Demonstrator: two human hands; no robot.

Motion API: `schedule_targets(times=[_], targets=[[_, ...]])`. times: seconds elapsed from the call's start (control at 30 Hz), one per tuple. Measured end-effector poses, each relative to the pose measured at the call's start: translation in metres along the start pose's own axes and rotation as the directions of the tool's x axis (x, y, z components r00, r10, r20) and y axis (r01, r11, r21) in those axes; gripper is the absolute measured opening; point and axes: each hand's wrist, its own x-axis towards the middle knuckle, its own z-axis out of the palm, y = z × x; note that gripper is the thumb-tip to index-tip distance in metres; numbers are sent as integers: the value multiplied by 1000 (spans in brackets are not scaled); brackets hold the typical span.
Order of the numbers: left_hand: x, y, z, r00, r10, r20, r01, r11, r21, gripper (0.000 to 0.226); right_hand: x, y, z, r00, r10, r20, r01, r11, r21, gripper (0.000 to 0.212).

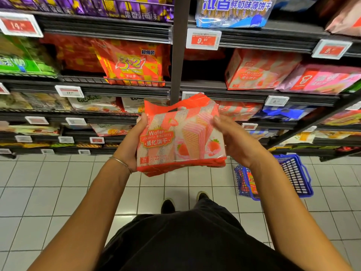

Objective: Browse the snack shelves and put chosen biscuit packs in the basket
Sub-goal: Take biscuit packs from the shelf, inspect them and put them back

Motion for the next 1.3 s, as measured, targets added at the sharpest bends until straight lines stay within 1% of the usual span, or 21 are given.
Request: schedule_targets(times=[0.1,0.23,0.37,0.5,0.53,0.57,0.63,0.7,0.73,0.77,0.8,0.83,0.9,1.0,1.07,1.17,1.23,1.3], targets=[[-2,-1,-6,999,-18,41,20,998,-55,68,1,-2,-3,1000,-7,-13,7,1000,3,71],[-7,-4,-12,994,-29,104,46,986,-158,74,3,-4,-7,998,61,12,-61,994,87,78],[-10,-1,-12,990,-44,132,74,969,-235,71,5,1,-2,997,54,59,-62,986,157,69],[-15,-3,-11,980,-57,192,117,941,-319,75,7,4,0,993,89,84,-103,977,186,71],[-16,-3,-12,981,-39,189,101,939,-330,74,7,4,2,989,111,95,-126,976,176,71],[-15,-5,-13,988,-22,155,72,941,-329,73,6,5,4,985,137,101,-152,975,163,71],[-11,-11,-13,999,-12,35,22,949,-316,71,6,10,4,982,171,78,-180,973,143,72],[-10,-14,-14,1000,3,-31,-12,949,-314,68,7,14,6,979,191,69,-200,967,158,70],[-10,-12,-13,1000,25,-6,-25,945,-325,68,7,17,6,978,195,74,-205,962,178,67],[-12,-9,-10,996,42,85,-9,935,-356,71,8,19,7,978,195,80,-207,956,206,62],[-15,-6,-5,989,45,138,7,935,-355,74,9,22,8,978,191,81,-206,947,245,57],[-15,-2,0,992,46,115,-7,948,-320,74,10,26,9,979,189,72,-202,932,301,53],[-14,3,9,997,76,-9,-77,971,-228,68,13,36,11,981,187,47,-188,879,439,46],[-17,14,20,990,126,-64,-135,980,-148,68,15,49,14,978,199,69,-203,805,557,41],[-21,22,24,986,148,-77,-152,987,-59,64,14,57,14,971,215,100,-232,768,597,43],[-28,27,36,967,253,-40,-245,958,151,57,15,67,16,961,248,121,-267,719,642,45],[-31,29,45,948,316,-28,-304,929,210,52,16,74,16,954,256,154,-294,719,630,50],[-35,32,54,935,352,-37,-334,912,240,46,15,78,16,951,247,188,-310,735,603,45]])
